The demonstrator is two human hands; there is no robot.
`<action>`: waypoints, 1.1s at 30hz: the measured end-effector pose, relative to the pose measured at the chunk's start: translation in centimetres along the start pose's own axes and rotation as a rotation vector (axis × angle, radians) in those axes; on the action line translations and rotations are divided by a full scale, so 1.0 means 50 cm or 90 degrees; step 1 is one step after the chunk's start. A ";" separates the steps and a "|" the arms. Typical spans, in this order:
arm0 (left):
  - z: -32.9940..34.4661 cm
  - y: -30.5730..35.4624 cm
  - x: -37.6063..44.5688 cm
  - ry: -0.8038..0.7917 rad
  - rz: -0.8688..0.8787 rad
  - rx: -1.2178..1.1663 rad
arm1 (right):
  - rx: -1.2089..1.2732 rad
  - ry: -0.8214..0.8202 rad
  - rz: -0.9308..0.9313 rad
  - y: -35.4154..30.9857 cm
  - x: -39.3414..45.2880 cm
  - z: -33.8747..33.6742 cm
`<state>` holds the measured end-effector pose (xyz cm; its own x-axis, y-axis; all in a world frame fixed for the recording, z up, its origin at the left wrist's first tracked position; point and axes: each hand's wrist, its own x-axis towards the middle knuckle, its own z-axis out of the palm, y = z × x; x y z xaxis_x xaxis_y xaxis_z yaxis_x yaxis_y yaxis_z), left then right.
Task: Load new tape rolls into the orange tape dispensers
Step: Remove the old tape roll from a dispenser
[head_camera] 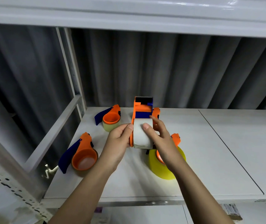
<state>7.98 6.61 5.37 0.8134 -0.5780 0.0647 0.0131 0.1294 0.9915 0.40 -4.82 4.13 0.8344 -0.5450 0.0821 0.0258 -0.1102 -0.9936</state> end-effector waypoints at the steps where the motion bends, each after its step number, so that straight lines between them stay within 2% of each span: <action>1: 0.000 0.001 -0.001 0.002 0.008 0.011 | -0.011 -0.005 0.001 -0.002 0.003 -0.006; 6: -0.008 0.006 0.006 0.018 0.011 0.045 | -0.032 -0.044 -0.071 0.010 0.009 -0.016; 11: -0.019 0.009 0.018 0.036 -0.085 -0.005 | -0.137 -0.089 -0.162 0.027 0.021 -0.029; 14: -0.017 0.007 0.014 0.026 -0.064 0.025 | -0.083 -0.125 -0.108 0.024 0.025 -0.036; 18: -0.021 0.003 0.006 -0.057 0.019 0.154 | 0.087 -0.146 0.106 -0.004 0.030 -0.038; 22: -0.035 0.006 0.007 -0.134 0.051 0.244 | 0.086 -0.164 0.142 -0.007 0.034 -0.042; 24: -0.038 0.007 0.006 -0.136 0.056 0.254 | 0.090 -0.148 0.118 -0.005 0.033 -0.041; 28: -0.032 0.002 0.006 -0.072 0.060 0.211 | 0.066 -0.093 0.039 0.005 0.033 -0.033; 33: -0.032 0.003 0.027 0.016 -0.105 0.061 | -0.185 -0.094 -0.145 0.014 0.034 -0.040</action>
<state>10.00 7.13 5.44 0.8193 -0.5644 -0.1005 0.0925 -0.0429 0.9948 0.73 -7.46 3.72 0.8956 -0.3568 0.2656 0.0807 -0.4568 -0.8859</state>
